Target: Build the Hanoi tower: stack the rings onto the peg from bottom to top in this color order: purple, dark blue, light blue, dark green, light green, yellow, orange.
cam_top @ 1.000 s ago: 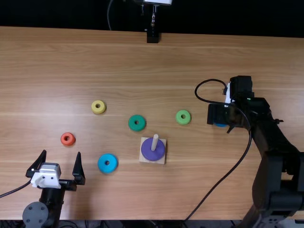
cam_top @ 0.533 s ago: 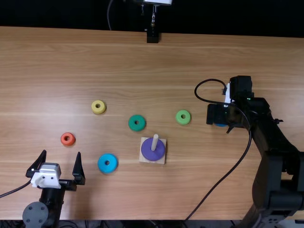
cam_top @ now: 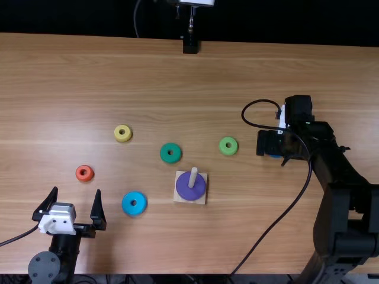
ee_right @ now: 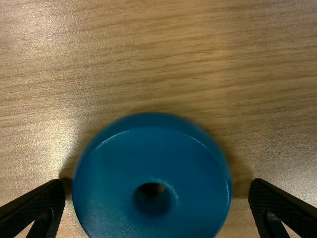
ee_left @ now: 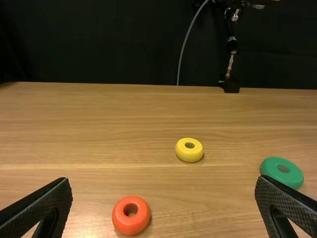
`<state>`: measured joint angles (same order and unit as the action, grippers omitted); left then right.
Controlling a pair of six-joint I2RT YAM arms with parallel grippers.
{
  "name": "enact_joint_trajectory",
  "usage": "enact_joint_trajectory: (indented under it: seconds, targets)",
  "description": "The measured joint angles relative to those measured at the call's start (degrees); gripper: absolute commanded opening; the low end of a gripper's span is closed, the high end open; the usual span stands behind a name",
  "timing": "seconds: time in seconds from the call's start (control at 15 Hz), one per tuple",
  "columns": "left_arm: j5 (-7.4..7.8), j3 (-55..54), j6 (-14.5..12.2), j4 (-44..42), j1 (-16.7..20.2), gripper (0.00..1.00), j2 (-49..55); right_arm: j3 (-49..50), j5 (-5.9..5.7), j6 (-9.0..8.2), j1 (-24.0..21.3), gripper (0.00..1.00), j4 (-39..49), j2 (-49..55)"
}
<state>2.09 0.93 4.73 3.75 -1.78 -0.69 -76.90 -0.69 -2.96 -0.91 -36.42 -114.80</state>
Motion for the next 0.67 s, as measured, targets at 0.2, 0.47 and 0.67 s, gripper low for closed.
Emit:
enact_joint_trajectory:
  seconds: [0.2,0.47,0.67]
  targets:
    - [0.00,0.02,-0.02,0.00,0.00,1.00,0.02,-0.42,0.04,0.00,0.00,1.00,0.02,-0.35]
    - [0.00,0.00,0.00,0.00,0.00,1.00,0.00,-0.87,0.09,-0.04,0.00,1.00,0.00,-0.55]
    - [-0.02,0.00,0.00,0.00,0.02,1.00,0.02,-1.53,0.02,0.00,0.00,0.01,0.00,-1.09]
